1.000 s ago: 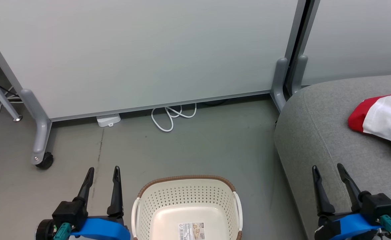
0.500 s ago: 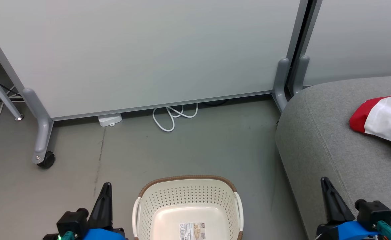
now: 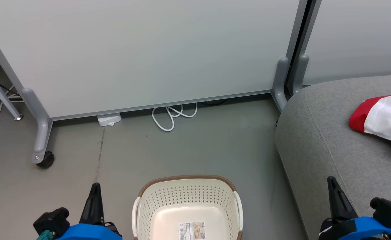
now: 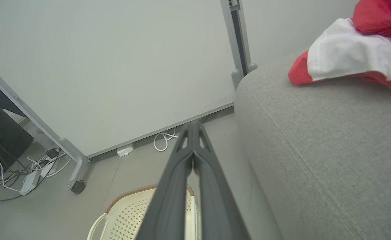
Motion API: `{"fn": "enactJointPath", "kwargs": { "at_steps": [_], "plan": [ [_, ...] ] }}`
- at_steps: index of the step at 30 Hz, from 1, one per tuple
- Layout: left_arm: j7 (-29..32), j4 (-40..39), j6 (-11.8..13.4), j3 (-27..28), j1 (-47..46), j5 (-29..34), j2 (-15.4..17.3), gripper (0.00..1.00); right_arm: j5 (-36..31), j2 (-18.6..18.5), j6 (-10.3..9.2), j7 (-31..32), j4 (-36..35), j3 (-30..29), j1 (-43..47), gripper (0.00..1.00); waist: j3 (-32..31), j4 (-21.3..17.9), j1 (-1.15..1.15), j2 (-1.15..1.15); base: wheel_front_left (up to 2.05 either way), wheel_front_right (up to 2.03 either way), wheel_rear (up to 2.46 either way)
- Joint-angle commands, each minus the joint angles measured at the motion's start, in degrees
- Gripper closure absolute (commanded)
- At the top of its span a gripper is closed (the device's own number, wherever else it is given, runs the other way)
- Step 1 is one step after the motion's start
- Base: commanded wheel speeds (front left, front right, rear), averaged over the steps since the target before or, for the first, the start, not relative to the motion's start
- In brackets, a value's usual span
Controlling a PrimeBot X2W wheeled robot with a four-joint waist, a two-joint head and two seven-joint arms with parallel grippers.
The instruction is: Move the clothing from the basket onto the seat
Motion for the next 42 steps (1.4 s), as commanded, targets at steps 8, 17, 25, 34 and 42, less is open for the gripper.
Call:
{"fn": "enactJointPath", "kwargs": {
  "at_steps": [8,17,25,34,42],
  "plan": [
    [2.0,-1.5,-0.3,1.2,-2.4,-8.5,0.0,1.00,9.3,0.0,0.00,2.0,-1.5,-0.4,-1.8,1.00,0.1,-0.1,0.00,-0.01,0.00,0.00,0.00],
    [4.0,-2.0,-0.5,2.1,-3.0,-16.2,0.1,1.00,17.4,0.0,0.00,4.0,-1.7,-0.6,-2.4,1.00,0.2,-0.3,0.00,-0.01,0.00,0.00,0.00],
    [5.6,-2.3,-0.6,2.8,-3.5,-22.4,0.1,1.00,24.0,0.0,0.00,5.6,-2.0,-0.9,-2.9,1.00,0.2,-0.4,0.00,-0.01,0.00,0.00,0.00],
    [7.3,-2.7,-0.8,3.6,-4.0,-28.8,0.1,1.00,30.8,0.1,0.00,7.3,-2.2,-1.1,-3.4,1.00,0.3,-0.6,0.00,-0.01,0.00,0.00,0.00],
    [8.7,-3.0,-0.9,4.2,-4.4,-34.1,0.1,1.00,36.4,0.1,0.01,8.7,-2.4,-1.3,-3.6,1.00,0.4,-0.7,0.00,-0.01,0.00,0.00,0.00]
  ]
}}
